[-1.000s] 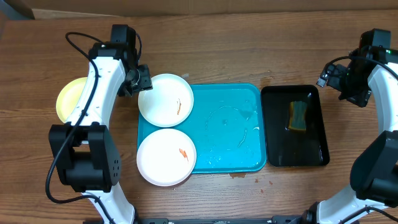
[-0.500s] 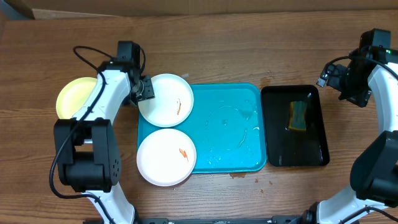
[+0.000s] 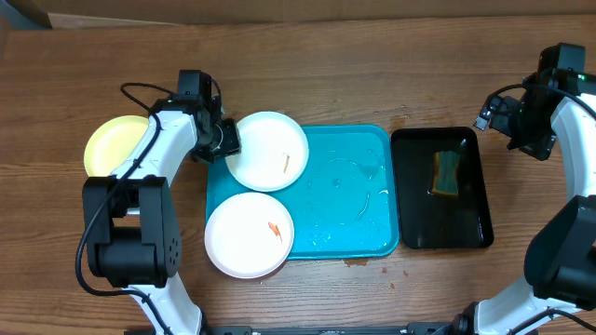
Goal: Clean dirty plates on tray and stack at the side
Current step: 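Reach the left gripper to the upper white plate's left rim and grip it, then slide the white plate rightward across the blue tray with the left gripper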
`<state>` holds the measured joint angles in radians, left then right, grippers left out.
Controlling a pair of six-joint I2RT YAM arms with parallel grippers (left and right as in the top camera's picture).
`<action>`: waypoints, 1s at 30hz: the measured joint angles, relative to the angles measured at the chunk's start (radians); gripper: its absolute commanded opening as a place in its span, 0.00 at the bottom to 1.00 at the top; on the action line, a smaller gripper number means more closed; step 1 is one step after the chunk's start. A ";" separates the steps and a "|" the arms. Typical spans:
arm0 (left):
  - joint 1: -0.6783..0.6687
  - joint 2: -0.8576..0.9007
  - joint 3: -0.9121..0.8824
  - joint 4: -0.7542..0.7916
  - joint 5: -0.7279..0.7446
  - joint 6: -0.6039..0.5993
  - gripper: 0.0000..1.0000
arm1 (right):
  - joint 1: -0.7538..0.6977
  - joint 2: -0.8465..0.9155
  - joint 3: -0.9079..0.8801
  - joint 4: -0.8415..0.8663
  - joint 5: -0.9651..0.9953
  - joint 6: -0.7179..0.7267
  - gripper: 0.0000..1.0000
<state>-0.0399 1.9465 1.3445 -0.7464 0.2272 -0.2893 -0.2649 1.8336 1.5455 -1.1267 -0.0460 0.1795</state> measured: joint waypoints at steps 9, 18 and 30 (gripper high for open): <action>-0.072 0.000 -0.003 -0.023 0.113 0.000 0.52 | 0.000 0.000 0.000 0.000 0.000 0.000 1.00; -0.197 0.000 -0.004 0.003 0.100 0.000 0.54 | 0.000 0.000 0.000 0.001 0.000 0.000 1.00; -0.270 0.000 -0.013 0.023 -0.007 -0.001 0.45 | 0.000 0.000 0.000 0.000 0.000 0.000 1.00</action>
<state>-0.3096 1.9465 1.3319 -0.7235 0.2199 -0.2905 -0.2649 1.8336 1.5455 -1.1263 -0.0456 0.1795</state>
